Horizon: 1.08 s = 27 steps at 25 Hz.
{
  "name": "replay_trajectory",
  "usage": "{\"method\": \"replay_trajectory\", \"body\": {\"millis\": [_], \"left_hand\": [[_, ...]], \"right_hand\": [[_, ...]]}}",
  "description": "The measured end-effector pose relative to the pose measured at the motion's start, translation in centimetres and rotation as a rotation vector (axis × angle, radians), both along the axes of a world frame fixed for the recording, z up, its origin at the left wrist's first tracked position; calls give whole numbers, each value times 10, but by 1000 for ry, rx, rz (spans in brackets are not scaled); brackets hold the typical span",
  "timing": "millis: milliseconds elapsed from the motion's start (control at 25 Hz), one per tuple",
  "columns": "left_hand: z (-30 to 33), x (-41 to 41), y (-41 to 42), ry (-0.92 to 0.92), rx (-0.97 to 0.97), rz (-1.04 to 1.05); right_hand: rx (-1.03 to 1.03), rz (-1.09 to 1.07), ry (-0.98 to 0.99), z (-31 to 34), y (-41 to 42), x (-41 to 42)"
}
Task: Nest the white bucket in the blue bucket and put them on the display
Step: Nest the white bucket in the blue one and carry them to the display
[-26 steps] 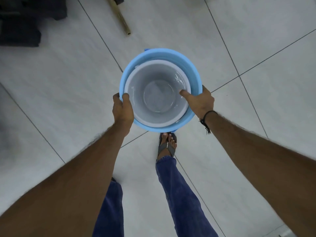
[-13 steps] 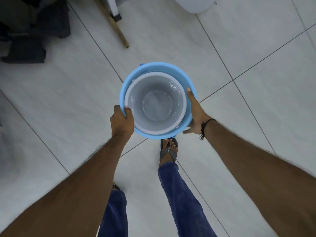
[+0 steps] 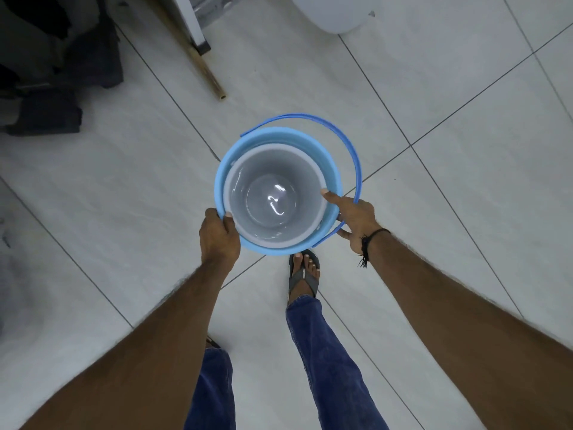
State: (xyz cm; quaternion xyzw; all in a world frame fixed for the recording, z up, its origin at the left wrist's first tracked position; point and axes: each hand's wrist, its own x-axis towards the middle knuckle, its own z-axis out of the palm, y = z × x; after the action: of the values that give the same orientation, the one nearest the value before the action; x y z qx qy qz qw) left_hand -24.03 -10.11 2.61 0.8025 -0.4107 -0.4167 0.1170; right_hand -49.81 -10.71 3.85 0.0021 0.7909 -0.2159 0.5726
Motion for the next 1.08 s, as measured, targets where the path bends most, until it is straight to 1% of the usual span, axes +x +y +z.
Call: {"method": "replay_trajectory", "body": {"millis": [80,200,280,360,400,480,600,720,880,1000,1080], "left_hand": [[-10,-1,1,76,147,85],[-26,-3,-3,134,360,278],[-39,-2,-7,210,413,412],[-48,3,-13,363,436,583],[-51,7,-16,422,448,627],[-57,18,-18,452,467,590],[-51,32,-12,379,448,491],[-24,55,5,289,432,488],[22,125,50,142,395,528],[88,197,83,109,389,598],[155,251,98,148,401,641]], "right_hand": [[-6,67,30,-9,1,-3],[22,106,58,-31,-10,-7],[50,127,43,-49,-20,-5],[85,129,15,-63,-26,-2],[100,133,2,-68,-28,-4],[125,165,-39,-73,-31,-7],[145,264,-120,-62,-26,1],[157,319,-156,-36,-15,38],[93,442,-215,-8,7,110],[130,548,-303,48,20,178],[171,610,-369,110,26,229]]}}
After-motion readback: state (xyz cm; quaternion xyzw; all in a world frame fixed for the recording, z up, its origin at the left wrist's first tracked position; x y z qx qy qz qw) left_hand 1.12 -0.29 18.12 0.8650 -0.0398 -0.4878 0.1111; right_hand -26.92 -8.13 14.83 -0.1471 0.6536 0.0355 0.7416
